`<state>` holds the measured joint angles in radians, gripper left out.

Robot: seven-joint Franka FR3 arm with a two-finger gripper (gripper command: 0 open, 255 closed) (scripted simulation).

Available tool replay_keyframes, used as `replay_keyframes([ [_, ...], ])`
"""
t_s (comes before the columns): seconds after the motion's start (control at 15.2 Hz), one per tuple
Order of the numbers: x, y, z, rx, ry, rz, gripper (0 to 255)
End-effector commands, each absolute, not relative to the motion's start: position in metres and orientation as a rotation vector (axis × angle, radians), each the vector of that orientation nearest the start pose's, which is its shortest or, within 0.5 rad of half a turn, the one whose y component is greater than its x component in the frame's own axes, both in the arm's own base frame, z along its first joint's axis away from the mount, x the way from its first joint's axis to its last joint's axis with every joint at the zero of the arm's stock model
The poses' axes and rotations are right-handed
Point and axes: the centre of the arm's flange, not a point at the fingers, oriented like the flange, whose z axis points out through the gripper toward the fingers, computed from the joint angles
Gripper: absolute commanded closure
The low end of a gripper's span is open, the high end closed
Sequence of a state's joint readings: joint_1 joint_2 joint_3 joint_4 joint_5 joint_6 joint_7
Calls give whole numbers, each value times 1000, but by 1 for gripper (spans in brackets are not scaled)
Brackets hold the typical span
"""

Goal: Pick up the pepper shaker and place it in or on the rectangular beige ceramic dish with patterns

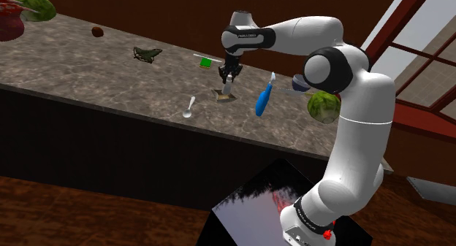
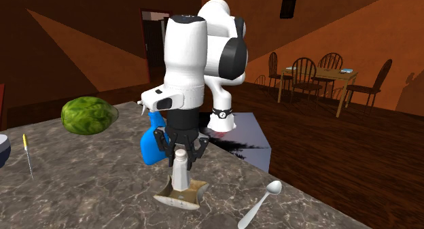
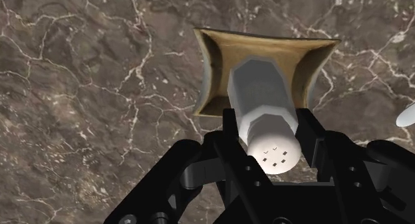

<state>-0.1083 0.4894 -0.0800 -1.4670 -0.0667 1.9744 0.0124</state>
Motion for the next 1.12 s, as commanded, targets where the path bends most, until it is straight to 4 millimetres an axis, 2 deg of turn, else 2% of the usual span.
replay_keyframes([
  [0.0,687,-126,401,-3231,268,-17,255],
  [0.07,687,-126,401,-3231,268,-17,255],
  [0.13,687,-126,401,-3231,268,-17,0],
  [0.46,687,-126,401,-3231,268,-17,0],
  [0.73,687,-121,451,-3231,268,-17,0],
  [1.06,687,-121,451,-3231,268,-17,0],
])
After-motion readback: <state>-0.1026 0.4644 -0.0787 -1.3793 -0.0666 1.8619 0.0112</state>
